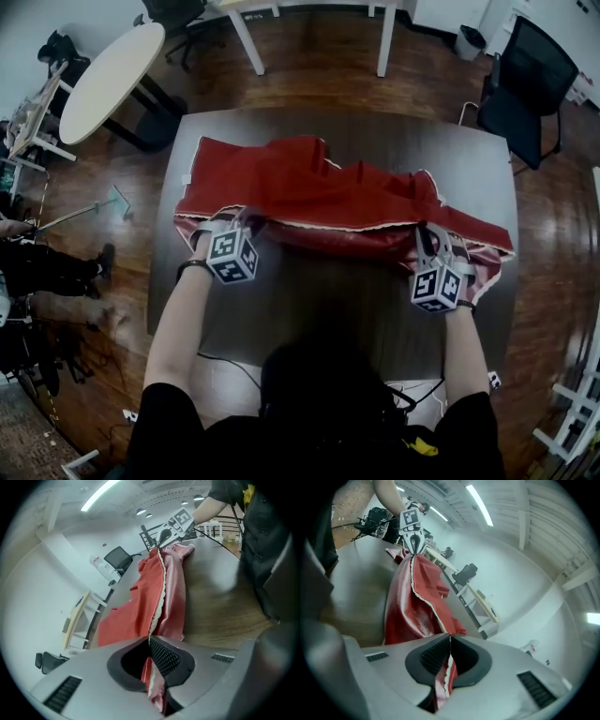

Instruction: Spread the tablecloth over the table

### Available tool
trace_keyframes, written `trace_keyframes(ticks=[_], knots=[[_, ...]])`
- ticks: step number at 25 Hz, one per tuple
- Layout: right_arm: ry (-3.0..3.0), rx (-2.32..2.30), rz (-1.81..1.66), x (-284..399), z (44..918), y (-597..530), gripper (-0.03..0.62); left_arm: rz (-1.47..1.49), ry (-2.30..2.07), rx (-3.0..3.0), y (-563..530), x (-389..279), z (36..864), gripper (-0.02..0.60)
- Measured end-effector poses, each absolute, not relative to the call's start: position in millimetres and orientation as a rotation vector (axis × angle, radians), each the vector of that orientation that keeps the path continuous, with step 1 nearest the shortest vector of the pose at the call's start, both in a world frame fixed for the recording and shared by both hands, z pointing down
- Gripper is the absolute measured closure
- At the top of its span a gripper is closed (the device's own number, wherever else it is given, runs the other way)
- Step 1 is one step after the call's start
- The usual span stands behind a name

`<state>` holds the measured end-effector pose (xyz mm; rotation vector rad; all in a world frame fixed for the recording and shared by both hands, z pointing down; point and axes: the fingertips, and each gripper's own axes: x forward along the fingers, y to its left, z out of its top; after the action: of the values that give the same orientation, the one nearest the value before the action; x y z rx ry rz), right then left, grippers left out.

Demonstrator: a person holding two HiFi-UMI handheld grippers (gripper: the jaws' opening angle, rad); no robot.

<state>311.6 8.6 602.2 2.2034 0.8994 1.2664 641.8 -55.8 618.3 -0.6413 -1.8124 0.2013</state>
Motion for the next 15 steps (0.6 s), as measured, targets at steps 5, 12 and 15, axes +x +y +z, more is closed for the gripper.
trace_keyframes(ticks=[5,12,15], knots=[[0.967,2.199,1.238,311,582,-13,0.580,0.222,-1.822,-0.688,-78,646,608,0.566],[1.031,2.151,1.224,309,565,-53,0.580,0.297,-1.843,-0.758,-118,646,585,0.566],[1.066,2.123,1.234,300,557,-83,0.580,0.326,-1.865,-0.782,-148,642,572,0.566]])
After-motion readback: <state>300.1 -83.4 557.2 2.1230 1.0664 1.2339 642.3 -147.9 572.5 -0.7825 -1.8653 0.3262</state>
